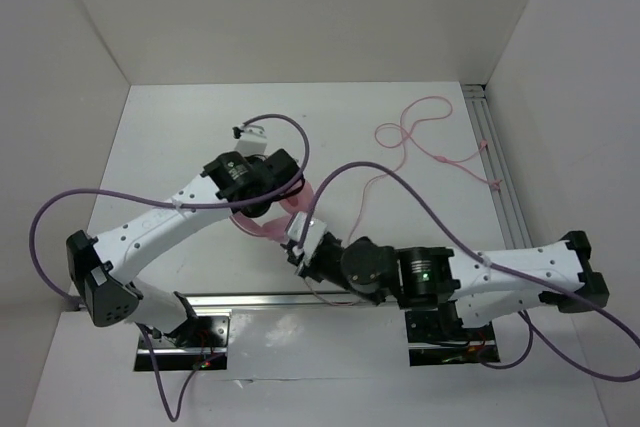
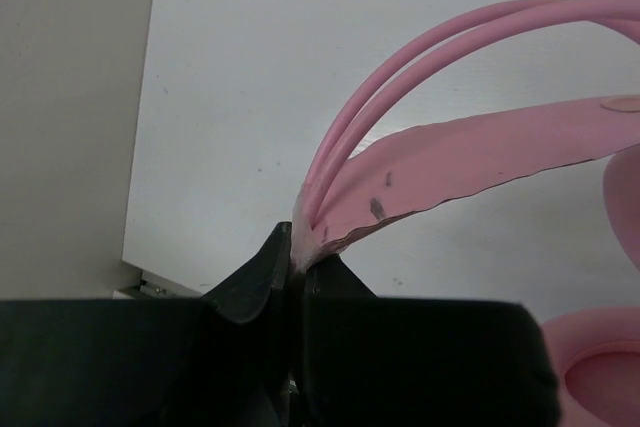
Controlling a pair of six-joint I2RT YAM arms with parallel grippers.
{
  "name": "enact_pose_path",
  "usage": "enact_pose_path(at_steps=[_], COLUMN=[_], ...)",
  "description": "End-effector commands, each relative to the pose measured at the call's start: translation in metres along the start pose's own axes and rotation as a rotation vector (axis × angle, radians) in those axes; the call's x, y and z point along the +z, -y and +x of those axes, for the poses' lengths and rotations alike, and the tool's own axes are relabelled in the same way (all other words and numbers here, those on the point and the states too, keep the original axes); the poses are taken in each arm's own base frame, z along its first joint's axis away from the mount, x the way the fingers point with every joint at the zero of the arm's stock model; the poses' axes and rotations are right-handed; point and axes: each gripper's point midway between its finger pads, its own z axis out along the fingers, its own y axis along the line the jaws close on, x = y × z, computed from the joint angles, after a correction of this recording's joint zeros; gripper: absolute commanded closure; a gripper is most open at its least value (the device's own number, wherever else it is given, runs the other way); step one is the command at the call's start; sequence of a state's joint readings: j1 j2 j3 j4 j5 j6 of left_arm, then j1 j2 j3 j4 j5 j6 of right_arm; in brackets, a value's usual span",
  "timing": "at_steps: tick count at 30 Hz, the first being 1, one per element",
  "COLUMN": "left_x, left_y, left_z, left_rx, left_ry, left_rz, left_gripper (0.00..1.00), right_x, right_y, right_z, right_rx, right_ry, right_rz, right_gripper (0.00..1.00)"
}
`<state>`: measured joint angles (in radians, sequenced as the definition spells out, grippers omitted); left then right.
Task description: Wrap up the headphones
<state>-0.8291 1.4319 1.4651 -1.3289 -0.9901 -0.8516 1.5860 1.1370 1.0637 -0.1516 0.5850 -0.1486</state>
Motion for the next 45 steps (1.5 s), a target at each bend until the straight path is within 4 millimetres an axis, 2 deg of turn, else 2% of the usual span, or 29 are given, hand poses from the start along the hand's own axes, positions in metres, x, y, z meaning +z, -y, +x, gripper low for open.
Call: enact_pose_path(at_steps=[1, 4, 6, 7, 8, 9, 11, 13, 15, 18, 20, 21, 22, 24, 25, 26, 27, 28, 29, 30, 32, 34, 35, 36, 38, 40, 42, 44, 45], left_x=[-0.020, -0.034, -0.039, -0.046, -0.051, -0.055, -0.066, -0.068, -0.078, -0.094, -0.096, -0.105, -0.102, -0.109, -0.110, -0.106, -0.108, -0.108, -0.104, -0.102, -0.099, -0.097, -0.093, -0.092, -0.085, -0.080, -0.065, -0.049, -0.038], left_y=[0.012, 0.014, 0.005, 0.003, 0.001, -0.004, -0.015, -0.031, -0.049, -0.071, -0.073, -0.079, -0.081, -0.089, -0.092, -0.098, -0.103, -0.102, -0.105, -0.104, -0.107, -0.107, -0.112, -0.113, -0.121, -0.129, -0.136, -0.143, -0.147], left_z=[-0.017, -0.026, -0.029, -0.036, -0.038, -0.042, -0.052, -0.063, -0.082, -0.110, -0.124, -0.135, -0.140, -0.153, -0.157, -0.160, -0.163, -0.165, -0.168, -0.168, -0.172, -0.174, -0.174, -0.174, -0.175, -0.175, -0.172, -0.168, -0.167], left_rx=[-0.114, -0.163, -0.195, -0.232, -0.253, -0.277, -0.353, -0.427, -0.521, -0.568, -0.541, -0.572, -0.558, -0.588, -0.593, -0.595, -0.620, -0.616, -0.625, -0.629, -0.643, -0.658, -0.670, -0.674, -0.691, -0.708, -0.727, -0.729, -0.752], left_ry=[0.127, 0.144, 0.130, 0.133, 0.129, 0.138, 0.141, 0.146, 0.175, 0.217, 0.226, 0.242, 0.244, 0.263, 0.265, 0.265, 0.273, 0.269, 0.272, 0.266, 0.271, 0.266, 0.261, 0.254, 0.257, 0.254, 0.233, 0.217, 0.200], left_rz=[0.063, 0.099, 0.088, 0.118, 0.140, 0.154, 0.204, 0.209, 0.229, 0.267, 0.273, 0.308, 0.296, 0.322, 0.327, 0.313, 0.322, 0.339, 0.331, 0.334, 0.351, 0.362, 0.347, 0.352, 0.325, 0.296, 0.239, 0.162, 0.115], left_gripper=[1.00, 1.00, 1.00, 1.00, 1.00, 1.00, 1.00, 1.00, 1.00, 1.00, 1.00, 1.00, 1.00, 1.00, 1.00, 1.00, 1.00, 1.00, 1.00, 1.00, 1.00, 1.00, 1.00, 1.00, 1.00, 1.00, 1.00, 1.00, 1.00], right_x=[-0.007, -0.010, -0.012, -0.023, -0.026, -0.032, -0.050, -0.057, -0.058, -0.040, -0.026, -0.013, -0.006, 0.016, 0.021, 0.027, 0.039, 0.042, 0.046, 0.054, 0.061, 0.072, 0.075, 0.079, 0.081, 0.081, 0.079, 0.072, 0.068], right_y=[0.014, 0.027, 0.035, 0.042, 0.042, 0.045, 0.055, 0.070, 0.073, 0.081, 0.091, 0.086, 0.100, 0.102, 0.109, 0.129, 0.133, 0.131, 0.147, 0.143, 0.143, 0.143, 0.141, 0.141, 0.139, 0.136, 0.123, 0.129, 0.118], right_z=[-0.025, -0.020, -0.004, -0.011, -0.001, -0.002, 0.006, 0.003, 0.001, 0.006, 0.010, 0.019, 0.016, 0.026, 0.019, 0.025, 0.033, 0.023, 0.027, 0.033, 0.033, 0.039, 0.041, 0.049, 0.058, 0.064, 0.070, 0.074, 0.075], right_rx=[0.027, 0.073, 0.107, 0.140, 0.153, 0.180, 0.234, 0.287, 0.299, 0.279, 0.274, 0.258, 0.273, 0.268, 0.279, 0.300, 0.314, 0.320, 0.348, 0.358, 0.368, 0.369, 0.382, 0.393, 0.412, 0.426, 0.428, 0.425, 0.414], right_ry=[0.122, 0.124, 0.099, 0.139, 0.164, 0.200, 0.268, 0.329, 0.351, 0.304, 0.275, 0.238, 0.245, 0.204, 0.220, 0.214, 0.192, 0.223, 0.221, 0.205, 0.206, 0.195, 0.192, 0.185, 0.179, 0.171, 0.155, 0.139, 0.129], right_rz=[-0.059, -0.032, 0.012, 0.016, 0.019, 0.022, 0.046, 0.083, 0.070, 0.082, 0.101, 0.072, 0.103, 0.070, 0.064, 0.090, 0.075, -0.001, 0.012, -0.033, -0.053, -0.069, -0.081, -0.083, -0.085, -0.086, -0.087, 0.021, 0.031], right_gripper=[0.74, 0.78, 0.77, 0.77, 0.74, 0.60, 0.40, 0.28, 0.25, 0.25, 0.23, 0.21, 0.21, 0.21, 0.21, 0.21, 0.21, 0.21, 0.21, 0.21, 0.26, 0.41, 0.56, 0.80, 0.96, 1.00, 1.00, 1.00, 1.00])
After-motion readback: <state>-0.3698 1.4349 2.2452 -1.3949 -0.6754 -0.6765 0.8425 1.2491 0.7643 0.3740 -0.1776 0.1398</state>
